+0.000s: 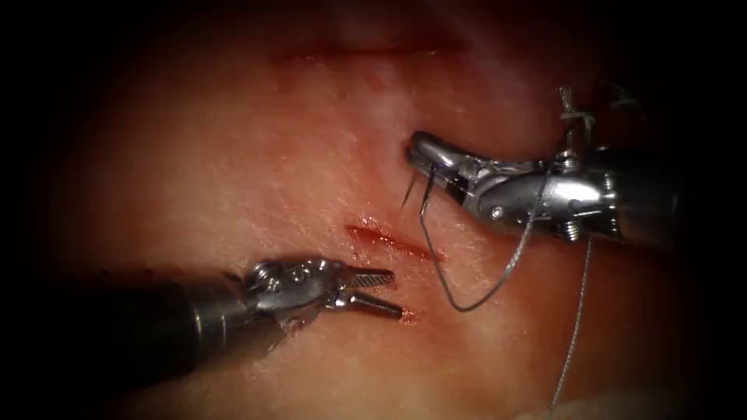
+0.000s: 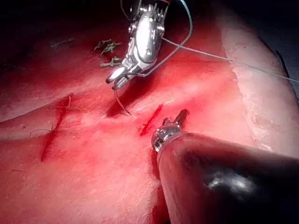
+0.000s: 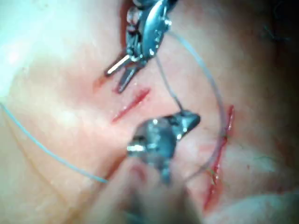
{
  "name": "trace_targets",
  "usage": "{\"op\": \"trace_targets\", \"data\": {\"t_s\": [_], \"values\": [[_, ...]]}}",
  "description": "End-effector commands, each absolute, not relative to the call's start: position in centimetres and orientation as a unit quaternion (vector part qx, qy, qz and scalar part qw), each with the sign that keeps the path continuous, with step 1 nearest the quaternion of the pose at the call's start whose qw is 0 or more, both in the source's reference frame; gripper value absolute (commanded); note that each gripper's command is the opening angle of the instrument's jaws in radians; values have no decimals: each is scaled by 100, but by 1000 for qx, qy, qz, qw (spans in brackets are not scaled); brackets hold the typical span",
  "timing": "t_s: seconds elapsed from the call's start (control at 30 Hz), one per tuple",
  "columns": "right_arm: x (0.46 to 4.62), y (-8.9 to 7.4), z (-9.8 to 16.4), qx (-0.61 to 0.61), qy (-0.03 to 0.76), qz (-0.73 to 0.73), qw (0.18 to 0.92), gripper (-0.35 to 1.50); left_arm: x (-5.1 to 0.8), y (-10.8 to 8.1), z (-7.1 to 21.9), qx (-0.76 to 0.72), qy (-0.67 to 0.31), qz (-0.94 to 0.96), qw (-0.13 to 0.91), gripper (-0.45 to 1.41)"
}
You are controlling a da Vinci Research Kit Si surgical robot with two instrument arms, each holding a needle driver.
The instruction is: Wound Closure
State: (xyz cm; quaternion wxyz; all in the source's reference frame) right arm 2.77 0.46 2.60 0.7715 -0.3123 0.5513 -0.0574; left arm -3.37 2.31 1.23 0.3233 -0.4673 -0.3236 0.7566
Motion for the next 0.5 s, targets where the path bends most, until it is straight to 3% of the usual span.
{"op": "trace_targets", "data": {"t_s": [0.03,0.5], "values": [[284,42,269,-315,552,-61,770,-35,-342,230,129,-468,-324,756,323,34],[299,5,301,-287,553,-76,778,-35,-342,231,130,-468,-322,756,324,27]]}}
